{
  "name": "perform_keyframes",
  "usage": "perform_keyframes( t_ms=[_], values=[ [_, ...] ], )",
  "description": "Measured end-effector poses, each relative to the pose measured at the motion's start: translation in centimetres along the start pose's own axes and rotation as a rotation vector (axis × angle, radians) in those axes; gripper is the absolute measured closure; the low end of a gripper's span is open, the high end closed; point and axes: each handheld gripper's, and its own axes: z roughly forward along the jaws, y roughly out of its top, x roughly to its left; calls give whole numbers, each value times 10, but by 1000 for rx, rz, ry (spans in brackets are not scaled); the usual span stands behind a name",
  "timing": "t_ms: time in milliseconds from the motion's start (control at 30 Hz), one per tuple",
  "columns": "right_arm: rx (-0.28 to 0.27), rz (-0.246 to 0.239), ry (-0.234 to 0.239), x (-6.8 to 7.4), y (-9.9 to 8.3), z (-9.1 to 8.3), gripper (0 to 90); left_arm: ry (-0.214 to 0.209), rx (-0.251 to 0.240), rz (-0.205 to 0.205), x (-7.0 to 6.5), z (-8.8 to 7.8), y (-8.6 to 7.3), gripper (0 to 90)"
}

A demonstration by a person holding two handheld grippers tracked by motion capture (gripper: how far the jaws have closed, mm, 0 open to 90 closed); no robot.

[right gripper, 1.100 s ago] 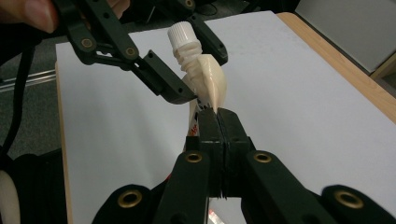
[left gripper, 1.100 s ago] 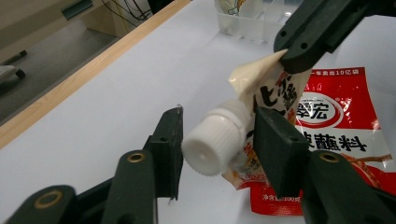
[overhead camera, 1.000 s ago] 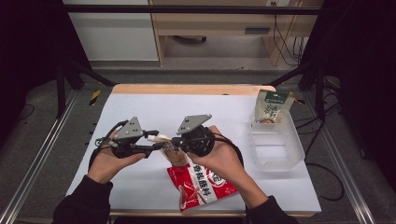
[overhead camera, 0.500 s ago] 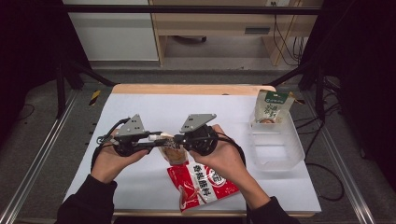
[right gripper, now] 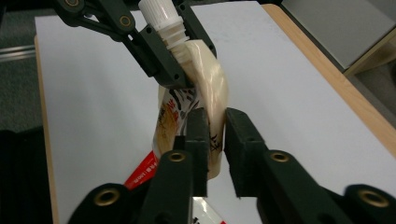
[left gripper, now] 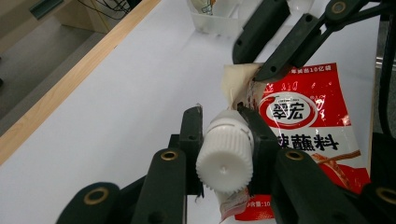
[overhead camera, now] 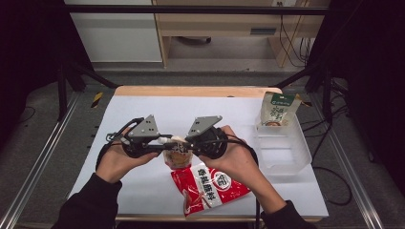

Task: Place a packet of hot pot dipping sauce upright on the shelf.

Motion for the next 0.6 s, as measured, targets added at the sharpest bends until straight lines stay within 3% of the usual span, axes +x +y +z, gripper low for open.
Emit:
perform_keyframes(
  t_ms=[33,67,233,433,533,600],
  values=[
    [0,0,0,0,0,0,735,6,2,6,0,0,1,730],
    [30,-34,-4,-1,5,-1,649,4,3,13,0,1,1,730],
    [95,-124,-26,-3,16,2,453,-3,1,20,-1,1,3,730],
    [167,-163,-12,-5,20,11,372,-4,2,24,-1,1,3,730],
    [192,-160,2,-6,21,14,344,-4,5,25,-1,2,3,730],
    [229,-153,37,-9,22,17,293,-3,6,24,0,2,3,730]
  ],
)
